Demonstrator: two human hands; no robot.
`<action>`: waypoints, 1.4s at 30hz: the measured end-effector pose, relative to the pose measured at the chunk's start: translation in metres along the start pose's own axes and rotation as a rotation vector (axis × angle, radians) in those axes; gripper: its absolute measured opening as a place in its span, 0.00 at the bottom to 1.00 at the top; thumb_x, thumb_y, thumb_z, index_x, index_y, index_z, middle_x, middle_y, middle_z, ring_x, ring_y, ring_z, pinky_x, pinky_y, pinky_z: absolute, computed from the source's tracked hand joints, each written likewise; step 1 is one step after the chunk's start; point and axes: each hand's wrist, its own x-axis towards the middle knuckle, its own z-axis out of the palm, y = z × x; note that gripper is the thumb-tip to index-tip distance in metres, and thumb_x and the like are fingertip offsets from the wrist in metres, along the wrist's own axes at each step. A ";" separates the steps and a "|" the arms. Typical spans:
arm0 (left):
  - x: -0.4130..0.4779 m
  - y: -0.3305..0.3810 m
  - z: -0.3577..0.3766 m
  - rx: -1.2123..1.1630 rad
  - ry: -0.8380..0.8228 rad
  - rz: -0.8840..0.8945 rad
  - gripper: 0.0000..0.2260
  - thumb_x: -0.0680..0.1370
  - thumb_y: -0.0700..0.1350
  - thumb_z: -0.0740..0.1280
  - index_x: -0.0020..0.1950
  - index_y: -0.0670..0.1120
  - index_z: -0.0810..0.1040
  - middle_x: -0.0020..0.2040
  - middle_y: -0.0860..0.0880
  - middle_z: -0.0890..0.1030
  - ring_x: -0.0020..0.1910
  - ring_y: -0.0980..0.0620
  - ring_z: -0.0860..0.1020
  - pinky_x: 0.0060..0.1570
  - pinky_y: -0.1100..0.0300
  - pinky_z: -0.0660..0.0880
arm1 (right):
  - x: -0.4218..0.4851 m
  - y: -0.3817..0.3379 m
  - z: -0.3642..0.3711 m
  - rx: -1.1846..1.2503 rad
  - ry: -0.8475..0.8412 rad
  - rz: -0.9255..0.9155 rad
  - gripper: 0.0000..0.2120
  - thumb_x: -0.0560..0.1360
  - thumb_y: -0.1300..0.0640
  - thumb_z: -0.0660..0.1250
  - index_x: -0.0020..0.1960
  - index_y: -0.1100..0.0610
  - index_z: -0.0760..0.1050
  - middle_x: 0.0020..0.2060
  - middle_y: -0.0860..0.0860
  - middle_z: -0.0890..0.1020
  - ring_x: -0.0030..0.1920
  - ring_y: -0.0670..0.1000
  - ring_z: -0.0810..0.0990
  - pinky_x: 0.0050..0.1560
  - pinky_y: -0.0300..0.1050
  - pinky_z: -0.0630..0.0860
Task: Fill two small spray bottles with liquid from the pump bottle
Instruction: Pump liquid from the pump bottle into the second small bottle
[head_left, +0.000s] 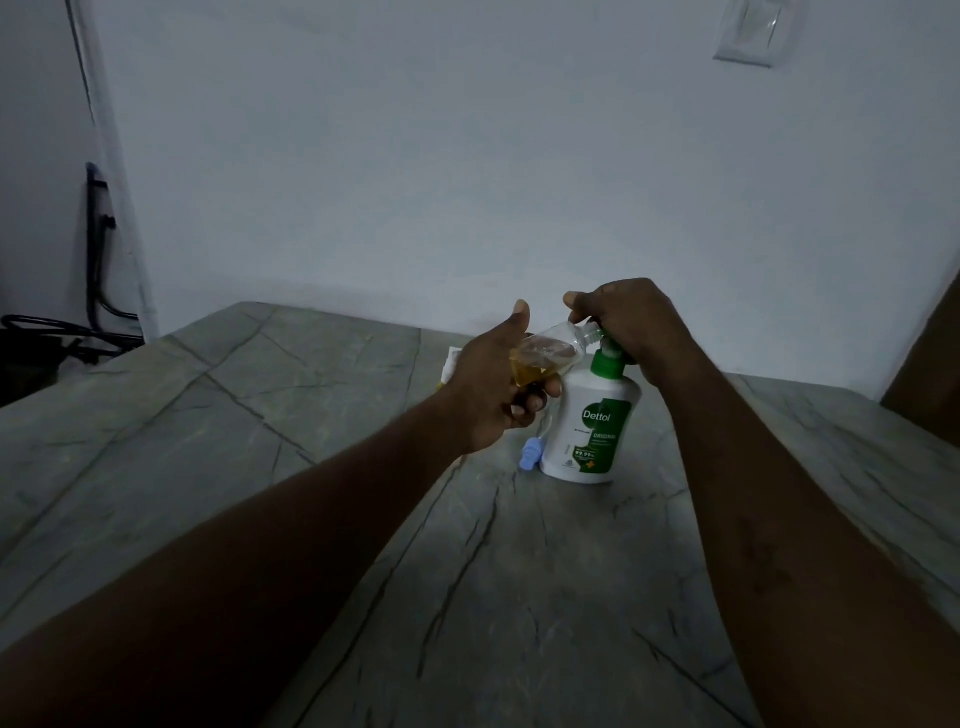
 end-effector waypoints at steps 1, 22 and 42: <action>0.000 0.000 0.000 -0.002 -0.009 0.003 0.32 0.81 0.68 0.55 0.58 0.41 0.82 0.34 0.43 0.79 0.27 0.53 0.70 0.25 0.63 0.63 | 0.000 -0.001 -0.001 -0.001 0.007 -0.010 0.13 0.77 0.44 0.71 0.42 0.54 0.85 0.37 0.49 0.83 0.35 0.50 0.79 0.37 0.43 0.74; 0.006 -0.005 -0.001 0.034 -0.005 0.029 0.32 0.81 0.68 0.56 0.58 0.41 0.82 0.35 0.43 0.79 0.26 0.52 0.70 0.28 0.61 0.63 | -0.003 -0.003 -0.002 0.008 0.006 -0.012 0.14 0.77 0.46 0.72 0.45 0.57 0.86 0.36 0.47 0.83 0.35 0.48 0.78 0.41 0.44 0.75; 0.010 -0.004 -0.003 0.018 -0.032 0.021 0.29 0.83 0.66 0.54 0.58 0.43 0.82 0.34 0.43 0.78 0.26 0.53 0.69 0.25 0.63 0.62 | 0.008 -0.003 -0.001 -0.127 0.030 -0.030 0.12 0.75 0.45 0.72 0.42 0.54 0.86 0.36 0.45 0.84 0.35 0.46 0.79 0.39 0.41 0.74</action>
